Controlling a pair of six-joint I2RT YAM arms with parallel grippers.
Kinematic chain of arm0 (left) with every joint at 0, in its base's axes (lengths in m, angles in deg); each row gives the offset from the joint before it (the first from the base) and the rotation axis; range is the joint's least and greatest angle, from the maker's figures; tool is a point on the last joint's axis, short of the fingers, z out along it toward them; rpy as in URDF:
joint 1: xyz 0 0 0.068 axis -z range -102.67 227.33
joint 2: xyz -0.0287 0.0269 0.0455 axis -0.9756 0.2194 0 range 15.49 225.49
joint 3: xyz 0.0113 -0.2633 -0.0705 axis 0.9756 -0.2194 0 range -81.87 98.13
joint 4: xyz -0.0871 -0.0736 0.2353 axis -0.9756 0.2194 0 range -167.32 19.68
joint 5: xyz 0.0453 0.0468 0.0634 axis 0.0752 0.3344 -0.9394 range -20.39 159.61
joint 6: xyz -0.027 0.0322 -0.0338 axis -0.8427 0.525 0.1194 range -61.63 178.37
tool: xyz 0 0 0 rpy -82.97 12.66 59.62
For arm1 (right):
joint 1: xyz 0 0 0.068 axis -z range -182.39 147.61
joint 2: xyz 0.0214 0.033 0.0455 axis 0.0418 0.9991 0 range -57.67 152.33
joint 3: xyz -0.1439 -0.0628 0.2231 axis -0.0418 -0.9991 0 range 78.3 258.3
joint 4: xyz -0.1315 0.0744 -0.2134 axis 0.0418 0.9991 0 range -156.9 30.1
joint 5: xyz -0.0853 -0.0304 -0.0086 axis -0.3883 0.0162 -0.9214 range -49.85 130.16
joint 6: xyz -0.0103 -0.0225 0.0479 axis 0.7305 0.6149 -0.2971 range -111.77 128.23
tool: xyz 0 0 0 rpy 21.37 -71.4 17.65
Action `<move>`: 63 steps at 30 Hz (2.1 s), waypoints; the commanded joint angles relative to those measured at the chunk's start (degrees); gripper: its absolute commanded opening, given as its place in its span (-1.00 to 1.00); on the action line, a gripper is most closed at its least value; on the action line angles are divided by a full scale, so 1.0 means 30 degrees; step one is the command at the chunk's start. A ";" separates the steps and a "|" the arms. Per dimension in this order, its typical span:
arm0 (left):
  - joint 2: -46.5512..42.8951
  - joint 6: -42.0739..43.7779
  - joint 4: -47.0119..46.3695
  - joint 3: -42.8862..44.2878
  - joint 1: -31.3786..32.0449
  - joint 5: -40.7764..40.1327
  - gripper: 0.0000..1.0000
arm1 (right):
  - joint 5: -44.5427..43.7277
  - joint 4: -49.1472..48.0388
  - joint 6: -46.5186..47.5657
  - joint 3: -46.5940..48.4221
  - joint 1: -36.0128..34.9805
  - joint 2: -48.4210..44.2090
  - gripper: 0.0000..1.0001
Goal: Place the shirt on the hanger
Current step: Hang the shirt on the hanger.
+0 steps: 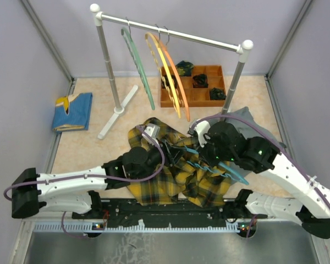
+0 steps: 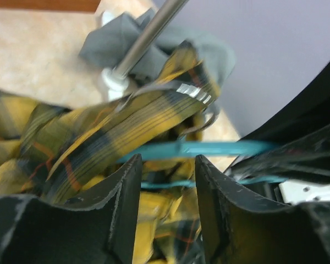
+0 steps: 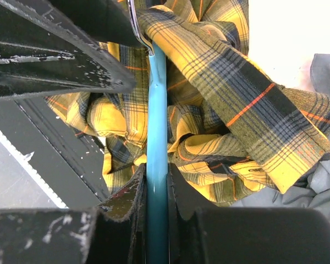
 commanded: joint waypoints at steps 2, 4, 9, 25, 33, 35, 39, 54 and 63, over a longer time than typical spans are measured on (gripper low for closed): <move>-0.2404 -0.1611 0.4700 -0.1254 0.0217 -0.0310 0.08 | 0.0162 -0.2523 -0.0916 -0.1006 -0.0166 -0.1531 -1.00; -0.3190 -0.2709 0.5869 -0.1850 0.0253 -0.1211 0.14 | -0.0124 -0.2886 -0.1343 -0.1333 -0.0151 -0.1997 -1.00; -0.3722 -0.4094 0.6273 -0.2884 0.0359 -0.1463 0.34 | 0.0053 -0.4715 -0.2345 -0.2691 -0.0162 -0.3332 -1.00; -0.2185 -0.3537 0.9243 -0.0504 0.0459 -0.5324 -0.57 | 0.2518 -1.1287 -0.4543 -0.6365 -0.0150 -0.7744 -1.00; -0.2997 0.2818 1.5194 0.6224 0.0405 -0.5109 -1.00 | 0.3542 -1.6004 -0.2975 -0.7123 -0.0154 -0.7646 -1.00; -0.2191 0.4276 1.7912 0.9393 0.0343 -0.4559 -1.00 | 0.3705 -1.6886 -0.2234 -0.6945 -0.0163 -0.7154 -1.00; 0.0681 0.6391 2.3853 1.6603 0.0291 -0.3758 -1.00 | 0.3973 -1.8625 -0.0656 -0.6303 -0.0158 -0.6365 -1.00; 0.7308 1.0646 3.1547 2.9528 -0.0099 0.3486 -1.00 | 0.4800 -2.1300 0.1427 -0.4854 -0.0167 -0.5136 -1.00; 0.7750 1.0330 3.0489 2.8079 -0.0096 0.5991 -1.00 | 0.5026 -2.3739 0.0243 -0.6846 -0.0172 -0.4927 -1.00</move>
